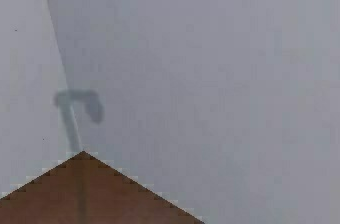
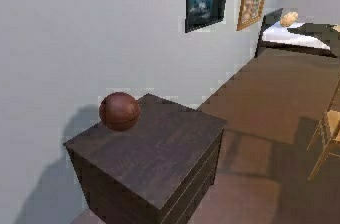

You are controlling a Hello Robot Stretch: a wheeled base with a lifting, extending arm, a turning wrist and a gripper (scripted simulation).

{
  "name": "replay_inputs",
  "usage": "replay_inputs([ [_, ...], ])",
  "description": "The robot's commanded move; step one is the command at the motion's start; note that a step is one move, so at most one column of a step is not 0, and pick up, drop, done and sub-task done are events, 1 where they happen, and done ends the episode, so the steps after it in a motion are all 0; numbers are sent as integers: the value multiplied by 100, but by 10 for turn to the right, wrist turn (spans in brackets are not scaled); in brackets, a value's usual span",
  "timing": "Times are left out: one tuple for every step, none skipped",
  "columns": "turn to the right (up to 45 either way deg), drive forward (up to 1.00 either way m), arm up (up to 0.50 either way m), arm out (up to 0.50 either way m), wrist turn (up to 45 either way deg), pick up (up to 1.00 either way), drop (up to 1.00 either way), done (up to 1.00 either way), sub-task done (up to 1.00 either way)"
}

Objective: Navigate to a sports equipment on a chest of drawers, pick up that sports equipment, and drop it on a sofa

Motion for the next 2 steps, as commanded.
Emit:
replay_inputs([
  [-120, 0, 0, 0, 0, 0, 0, 0, 0],
  [450, 0, 0, 0, 0, 0, 0, 0, 0],
])
